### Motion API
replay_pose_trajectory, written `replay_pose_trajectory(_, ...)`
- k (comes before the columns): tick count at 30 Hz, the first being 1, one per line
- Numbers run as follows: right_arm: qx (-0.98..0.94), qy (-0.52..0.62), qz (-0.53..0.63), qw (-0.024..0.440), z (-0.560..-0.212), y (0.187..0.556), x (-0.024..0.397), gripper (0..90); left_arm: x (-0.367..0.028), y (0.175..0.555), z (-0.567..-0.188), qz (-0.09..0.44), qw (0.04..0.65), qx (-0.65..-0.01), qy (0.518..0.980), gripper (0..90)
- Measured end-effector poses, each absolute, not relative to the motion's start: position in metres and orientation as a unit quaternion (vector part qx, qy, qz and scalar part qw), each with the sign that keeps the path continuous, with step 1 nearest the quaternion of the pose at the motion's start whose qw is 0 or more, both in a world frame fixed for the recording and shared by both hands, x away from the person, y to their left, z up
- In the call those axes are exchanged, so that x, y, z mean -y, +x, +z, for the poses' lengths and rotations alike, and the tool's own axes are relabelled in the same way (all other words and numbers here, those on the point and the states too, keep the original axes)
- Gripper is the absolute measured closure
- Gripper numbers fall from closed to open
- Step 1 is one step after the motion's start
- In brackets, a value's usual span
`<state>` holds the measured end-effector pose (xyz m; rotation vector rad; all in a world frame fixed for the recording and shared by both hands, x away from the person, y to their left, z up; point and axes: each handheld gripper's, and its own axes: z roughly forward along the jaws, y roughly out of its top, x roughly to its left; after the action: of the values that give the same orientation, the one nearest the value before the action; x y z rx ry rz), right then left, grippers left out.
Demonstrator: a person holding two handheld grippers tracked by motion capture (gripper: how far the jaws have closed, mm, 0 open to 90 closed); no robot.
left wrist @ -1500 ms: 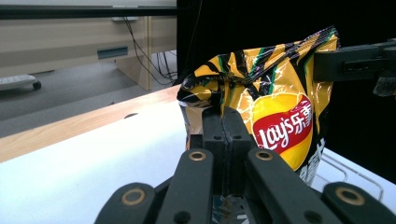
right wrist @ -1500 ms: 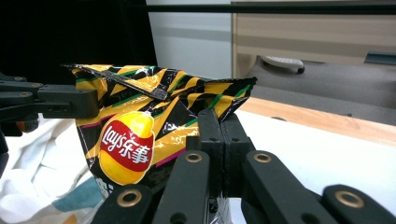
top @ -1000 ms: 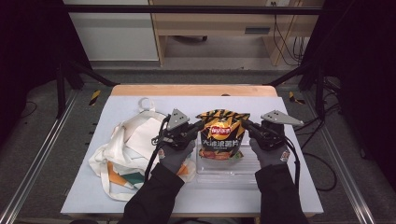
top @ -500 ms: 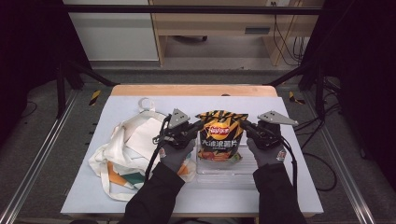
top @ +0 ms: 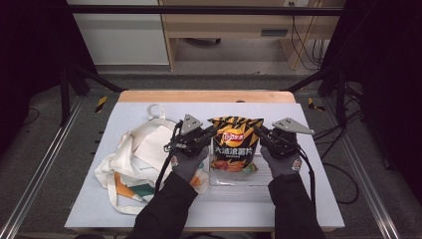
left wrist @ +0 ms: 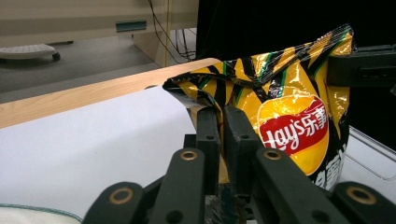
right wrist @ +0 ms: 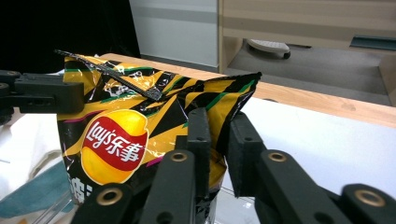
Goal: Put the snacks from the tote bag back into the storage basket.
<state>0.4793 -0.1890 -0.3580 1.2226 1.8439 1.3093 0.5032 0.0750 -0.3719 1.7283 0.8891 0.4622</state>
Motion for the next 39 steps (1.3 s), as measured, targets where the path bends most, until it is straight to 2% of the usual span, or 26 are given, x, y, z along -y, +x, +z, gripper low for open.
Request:
replay_pose_trajectory(8, -0.688, 0.45, 0.491, 0.287, -0.36, 0.481, 0.186, 62.8, -0.077, 0.503, -0.371, 0.195, 0.537, -0.369, 0.733, 68.4)
replay_pose_trajectory(12, -0.685, 0.441, 0.497, 0.298, -0.36, 0.481, 0.184, 47.1, -0.079, 0.503, -0.37, 0.189, 0.534, -0.365, 0.738, 58.6)
replay_pose_trajectory(15, -0.683, 0.439, 0.5, 0.302, -0.358, 0.481, 0.185, 40.1, -0.081, 0.502, -0.369, 0.188, 0.535, -0.365, 0.739, 53.8)
replay_pose_trajectory(29, -0.665, 0.435, 0.52, 0.314, -0.345, 0.472, 0.19, 29.2, -0.102, 0.491, -0.356, 0.19, 0.539, -0.336, 0.749, 40.1)
replay_pose_trajectory(39, -0.659, 0.431, 0.527, 0.32, -0.338, 0.464, 0.194, 23.8, -0.14, 0.481, -0.347, 0.193, 0.54, -0.336, 0.747, 37.4)
